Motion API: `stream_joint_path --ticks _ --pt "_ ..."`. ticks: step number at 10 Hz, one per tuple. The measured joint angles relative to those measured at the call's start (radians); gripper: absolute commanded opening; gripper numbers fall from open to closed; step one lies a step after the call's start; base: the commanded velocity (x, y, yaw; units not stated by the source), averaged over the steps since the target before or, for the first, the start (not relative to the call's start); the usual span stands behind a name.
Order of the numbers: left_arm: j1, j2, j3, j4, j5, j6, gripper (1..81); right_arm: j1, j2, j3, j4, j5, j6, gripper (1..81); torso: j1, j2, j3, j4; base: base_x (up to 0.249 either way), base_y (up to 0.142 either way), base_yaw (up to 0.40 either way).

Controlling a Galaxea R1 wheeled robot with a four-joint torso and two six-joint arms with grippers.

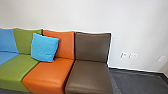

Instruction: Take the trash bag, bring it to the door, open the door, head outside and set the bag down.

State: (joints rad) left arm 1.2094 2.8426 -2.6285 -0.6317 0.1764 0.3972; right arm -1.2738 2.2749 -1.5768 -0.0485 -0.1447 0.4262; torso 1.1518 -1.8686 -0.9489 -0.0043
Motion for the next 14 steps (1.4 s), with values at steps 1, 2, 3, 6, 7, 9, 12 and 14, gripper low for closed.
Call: stream_joint_path --ticks 1,2,3,6,7,9,12,14 --pt "0.011 0.000 -0.004 0.000 -0.020 0.008 1.0 -0.014 0.011 -0.003 -0.003 0.015 -0.001 81.1 -0.023 0.036 0.000 0.000 0.000 0.000 0.000" --pt "0.022 0.000 -0.005 0.000 -0.047 0.019 1.0 -0.021 0.013 -0.006 -0.007 0.029 -0.002 81.1 -0.047 0.072 0.000 0.000 0.000 0.000 0.000" --pt "0.033 0.006 -0.007 0.001 -0.074 0.021 1.0 -0.030 0.016 -0.021 -0.013 0.045 -0.003 81.1 -0.070 0.109 0.000 0.000 0.000 0.000 0.000" --pt "0.054 0.014 -0.012 0.009 -0.112 0.024 1.0 -0.045 0.075 -0.103 -0.025 0.069 -0.007 81.1 -0.141 0.219 0.000 0.000 0.000 0.000 0.000" --pt "0.066 0.021 -0.013 0.023 -0.118 0.025 1.0 -0.053 0.113 -0.129 -0.032 0.073 -0.007 81.1 -0.164 0.256 0.000 0.000 0.000 0.000 0.000" --pt "0.087 0.051 -0.024 0.050 -0.133 0.025 1.0 -0.084 0.179 -0.189 -0.051 0.083 -0.011 81.1 -0.209 0.327 0.004 0.000 0.000 0.000 0.000" --pt "0.108 0.093 -0.050 0.065 -0.124 0.026 1.0 -0.138 0.191 -0.229 -0.069 0.129 -0.011 81.1 -0.268 0.417 0.050 0.000 0.000 0.000 0.000" --pt "0.140 0.114 -0.055 0.069 -0.111 0.030 1.0 -0.142 0.219 -0.261 -0.069 0.149 -0.011 81.1 -0.317 0.493 0.098 0.000 0.000 0.000 0.000"
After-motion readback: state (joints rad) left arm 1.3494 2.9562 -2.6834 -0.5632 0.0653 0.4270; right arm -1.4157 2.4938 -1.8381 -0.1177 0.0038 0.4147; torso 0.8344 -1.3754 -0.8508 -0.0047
